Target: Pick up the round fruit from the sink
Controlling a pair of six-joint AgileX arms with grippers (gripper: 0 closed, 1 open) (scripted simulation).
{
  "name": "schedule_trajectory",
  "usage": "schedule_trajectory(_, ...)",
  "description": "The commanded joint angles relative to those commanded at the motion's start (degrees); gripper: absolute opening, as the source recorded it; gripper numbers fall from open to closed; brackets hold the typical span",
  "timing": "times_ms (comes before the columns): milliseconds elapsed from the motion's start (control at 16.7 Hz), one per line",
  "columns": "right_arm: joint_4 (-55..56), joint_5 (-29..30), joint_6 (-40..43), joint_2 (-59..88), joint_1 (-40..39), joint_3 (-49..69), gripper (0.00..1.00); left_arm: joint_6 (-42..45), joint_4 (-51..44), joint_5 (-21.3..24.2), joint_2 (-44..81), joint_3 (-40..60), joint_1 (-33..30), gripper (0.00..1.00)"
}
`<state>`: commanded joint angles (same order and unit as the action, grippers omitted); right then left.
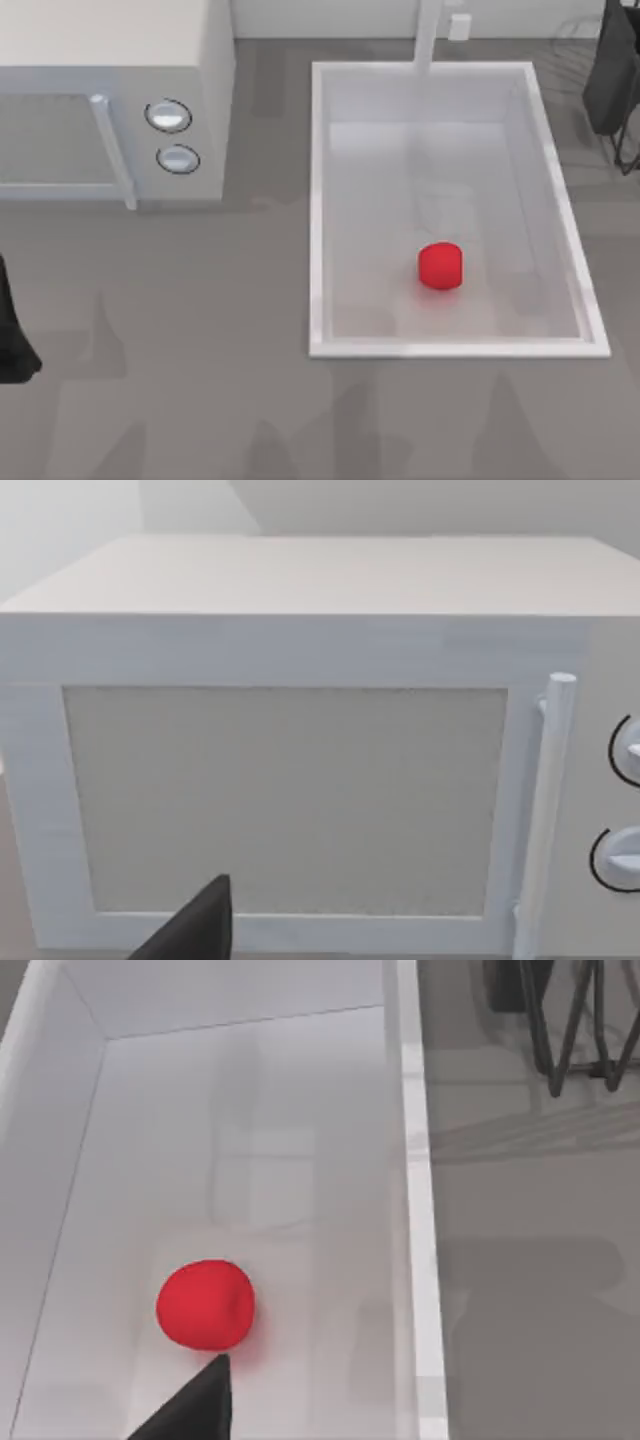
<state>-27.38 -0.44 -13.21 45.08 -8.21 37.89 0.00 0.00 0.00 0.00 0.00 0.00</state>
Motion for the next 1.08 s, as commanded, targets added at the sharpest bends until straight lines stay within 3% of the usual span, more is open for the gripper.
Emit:
schedule_trajectory(660, -32.2, 0.3, -10.8, 63.5, -11.6, 55.4, 1.0, 0.0, 0.0, 0.0, 0.0, 0.0, 0.0, 1.0)
schedule_trajectory(1080, -41.8, 0.7, -12.1, 88.0, -15.6, 75.4, 1.0, 0.0, 0.0, 0.0, 0.0, 0.0, 0.0, 1.0)
